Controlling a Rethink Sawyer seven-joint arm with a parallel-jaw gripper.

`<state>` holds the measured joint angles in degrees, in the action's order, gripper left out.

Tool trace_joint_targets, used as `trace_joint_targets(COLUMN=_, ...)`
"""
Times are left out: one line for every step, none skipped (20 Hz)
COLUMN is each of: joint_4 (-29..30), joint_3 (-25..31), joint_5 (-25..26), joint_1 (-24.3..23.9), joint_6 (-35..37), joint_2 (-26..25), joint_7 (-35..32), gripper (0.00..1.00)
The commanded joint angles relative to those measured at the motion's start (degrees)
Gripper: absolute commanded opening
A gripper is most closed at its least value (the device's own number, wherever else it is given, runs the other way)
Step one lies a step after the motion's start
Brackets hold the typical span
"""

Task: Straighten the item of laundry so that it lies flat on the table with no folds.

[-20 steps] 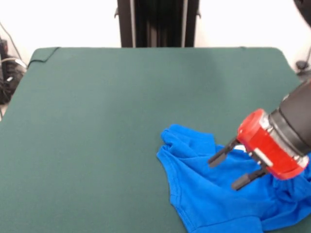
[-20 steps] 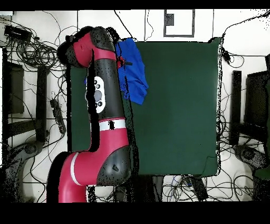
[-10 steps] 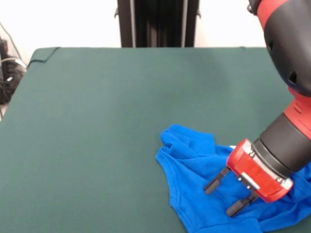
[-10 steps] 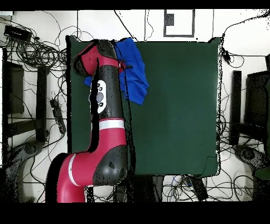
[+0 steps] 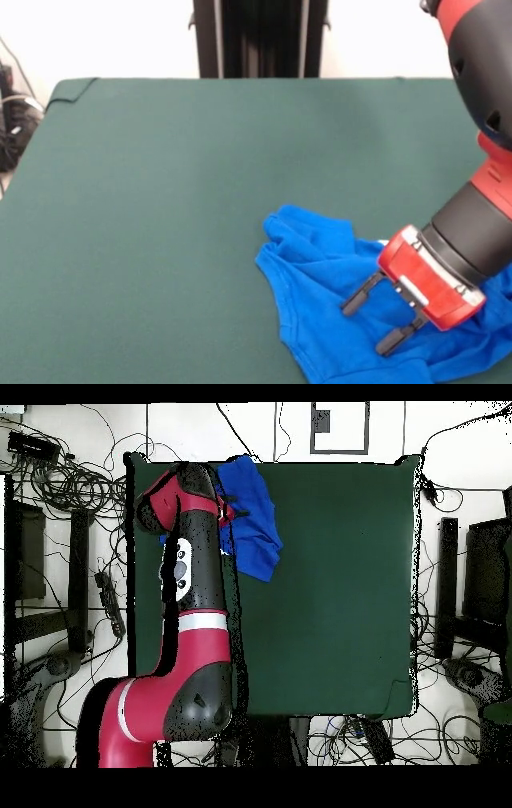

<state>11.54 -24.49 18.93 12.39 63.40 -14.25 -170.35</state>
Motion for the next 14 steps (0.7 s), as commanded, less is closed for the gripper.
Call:
trace_joint_targets(joint_4=17.3, joint_3=0.3, joint_5=2.7, joint_1=2.9, joint_6=-5.5, joint_2=-0.4, joint_7=-10.4, gripper=1.0)
trace_joint_targets(joint_4=17.9, joint_3=-0.2, joint_5=2.9, joint_1=2.9, joint_6=-5.7, joint_2=0.0, joint_7=-9.9, gripper=1.0)
trace_joint_targets(joint_4=18.7, joint_3=-0.8, joint_5=3.5, joint_1=2.9, joint_6=-6.4, joint_2=0.5, joint_7=-8.6, gripper=1.0)
trace_joint_targets(joint_4=19.1, joint_3=-1.0, joint_5=3.7, joint_1=2.7, joint_6=-6.8, joint_2=0.7, joint_7=-8.2, gripper=1.0)
trace_joint_targets(joint_4=19.8, joint_3=-1.4, joint_5=4.2, joint_1=2.5, joint_6=-7.9, joint_2=1.1, joint_7=-7.8, gripper=1.0)
trace_joint_targets(joint_4=20.1, joint_3=-1.7, joint_5=4.6, joint_1=2.4, joint_6=-8.4, joint_2=1.2, joint_7=-7.7, gripper=1.0)
trace_joint_targets(joint_4=20.7, joint_3=-2.0, joint_5=5.0, joint_1=2.2, joint_6=-9.4, joint_2=1.7, joint_7=-7.1, gripper=1.0)
trace_joint_targets(joint_4=21.0, joint_3=-2.2, joint_5=5.2, joint_1=2.0, joint_6=-9.8, joint_2=1.9, joint_7=-6.7, gripper=1.0)
trace_joint_targets(joint_4=21.5, joint_3=-2.6, joint_5=5.7, joint_1=2.0, joint_6=-10.4, joint_2=2.3, joint_7=-6.4, gripper=1.0)
trace_joint_targets(joint_4=21.8, joint_3=-2.9, joint_5=5.9, joint_1=1.9, joint_6=-10.8, joint_2=2.5, joint_7=-6.3, gripper=1.0)
trace_joint_targets(joint_4=22.2, joint_3=-3.2, joint_5=6.2, joint_1=1.9, joint_6=-11.3, joint_2=2.7, joint_7=-6.1, gripper=1.0)
trace_joint_targets(joint_4=22.5, joint_3=-3.5, joint_5=6.4, joint_1=1.8, joint_6=-11.7, joint_2=3.0, joint_7=-5.9, gripper=1.0)
trace_joint_targets(joint_4=22.9, joint_3=-3.6, joint_5=6.6, joint_1=1.6, joint_6=-12.2, joint_2=3.3, joint_7=-5.6, gripper=1.0)
trace_joint_targets(joint_4=23.1, joint_3=-3.6, joint_5=6.8, joint_1=1.5, joint_6=-12.5, joint_2=3.4, joint_7=-5.4, gripper=1.0)
